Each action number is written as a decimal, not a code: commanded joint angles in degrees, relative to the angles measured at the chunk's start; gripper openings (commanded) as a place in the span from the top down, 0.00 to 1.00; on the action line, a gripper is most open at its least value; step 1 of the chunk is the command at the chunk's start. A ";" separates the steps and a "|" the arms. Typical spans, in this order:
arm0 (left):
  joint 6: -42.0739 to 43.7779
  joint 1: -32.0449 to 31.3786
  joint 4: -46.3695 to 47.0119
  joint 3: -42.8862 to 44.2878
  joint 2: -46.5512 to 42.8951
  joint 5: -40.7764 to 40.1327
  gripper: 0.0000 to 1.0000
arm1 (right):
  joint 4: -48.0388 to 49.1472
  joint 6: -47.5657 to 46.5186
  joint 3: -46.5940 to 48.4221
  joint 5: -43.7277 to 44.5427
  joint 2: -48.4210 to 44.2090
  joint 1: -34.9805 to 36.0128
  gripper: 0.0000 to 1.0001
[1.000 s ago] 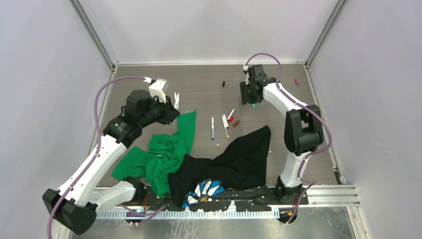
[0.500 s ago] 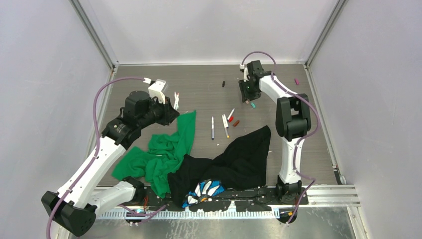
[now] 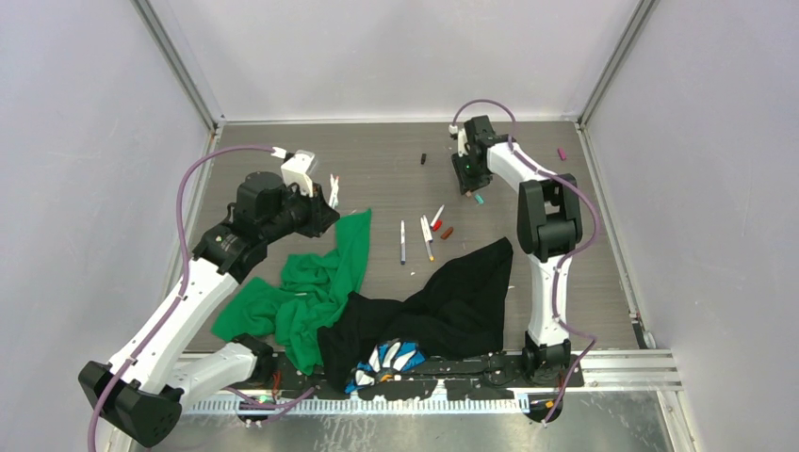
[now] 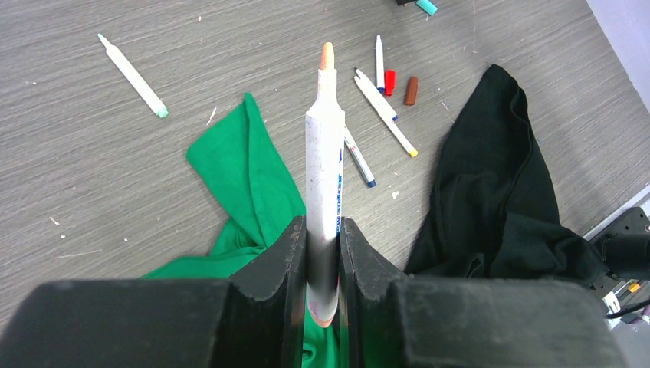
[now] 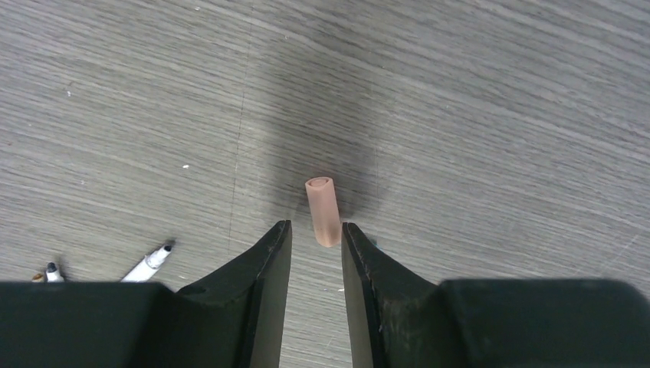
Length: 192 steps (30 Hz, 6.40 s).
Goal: Insert the pens into the pen caps
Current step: Insert the pen cap onto the pen, then press the pen cap onto the pen.
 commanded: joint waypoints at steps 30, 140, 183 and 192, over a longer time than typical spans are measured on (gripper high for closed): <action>1.26 -0.09 3.82 -0.34 -6.51 -2.98 1.00 | 9.86 10.59 -8.72 -3.97 -13.71 0.35 1.00; -10.79 -2.09 16.42 -4.23 -3.76 24.51 1.00 | 80.80 49.29 -60.00 -2.45 -57.95 41.23 1.00; -3.40 -2.56 13.43 -3.63 -5.28 27.90 1.00 | 59.43 41.59 -46.38 -28.52 -65.26 25.58 0.03; -1.96 -4.79 13.02 -3.63 -5.45 29.15 1.00 | 53.61 40.75 -37.20 -27.14 -57.74 25.55 0.17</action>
